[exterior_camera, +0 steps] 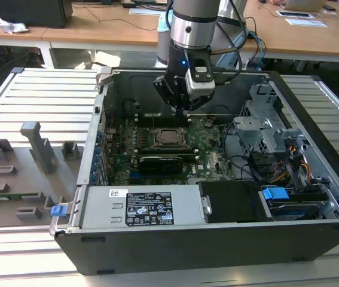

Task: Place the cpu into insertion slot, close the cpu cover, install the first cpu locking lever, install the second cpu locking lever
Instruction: 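Install the first cpu locking lever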

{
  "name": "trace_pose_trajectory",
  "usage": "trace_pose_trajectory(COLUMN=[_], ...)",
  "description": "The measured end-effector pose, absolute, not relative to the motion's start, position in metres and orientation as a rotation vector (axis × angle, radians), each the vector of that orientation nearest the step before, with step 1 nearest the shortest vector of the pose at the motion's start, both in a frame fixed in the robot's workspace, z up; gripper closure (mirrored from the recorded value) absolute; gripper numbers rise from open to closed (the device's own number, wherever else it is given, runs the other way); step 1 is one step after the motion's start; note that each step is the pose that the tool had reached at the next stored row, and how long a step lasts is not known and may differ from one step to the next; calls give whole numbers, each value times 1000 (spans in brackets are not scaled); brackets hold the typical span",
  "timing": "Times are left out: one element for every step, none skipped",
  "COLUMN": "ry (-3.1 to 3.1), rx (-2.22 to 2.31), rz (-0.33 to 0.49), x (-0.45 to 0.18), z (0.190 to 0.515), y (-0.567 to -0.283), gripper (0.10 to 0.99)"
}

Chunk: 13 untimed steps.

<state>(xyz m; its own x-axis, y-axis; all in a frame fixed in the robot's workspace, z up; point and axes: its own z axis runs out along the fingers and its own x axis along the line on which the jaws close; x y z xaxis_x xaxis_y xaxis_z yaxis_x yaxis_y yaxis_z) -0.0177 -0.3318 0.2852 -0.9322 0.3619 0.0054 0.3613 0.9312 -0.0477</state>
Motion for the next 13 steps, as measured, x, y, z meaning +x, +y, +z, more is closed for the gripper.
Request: trace_pose_trajectory(ry=[-3080,-3084,-3090,-3095,-3100,-3103,-3108,-3111,-3116,-3119,-3123,-3128,-3132], rx=[-543,-518,-485,-457,-427,-403,-369,-346,-307,-280,-238,-177,-103], rz=[72,72,72,73,73,73,73,73,73,74,74,74,74], x=[-18,-18,-18,-18,-18,-18,-18,-18,-18,-18,-18,-18,-18], z=[285,285,285,285,285,285,285,285,285,285,285,285,285], y=[-332,-332,-332,-332,-332,-332,-332,-332,-332,-332,-332,-332,-332], gripper=[980,980,980,980,980,980,980,980,980,980,980,980,980])
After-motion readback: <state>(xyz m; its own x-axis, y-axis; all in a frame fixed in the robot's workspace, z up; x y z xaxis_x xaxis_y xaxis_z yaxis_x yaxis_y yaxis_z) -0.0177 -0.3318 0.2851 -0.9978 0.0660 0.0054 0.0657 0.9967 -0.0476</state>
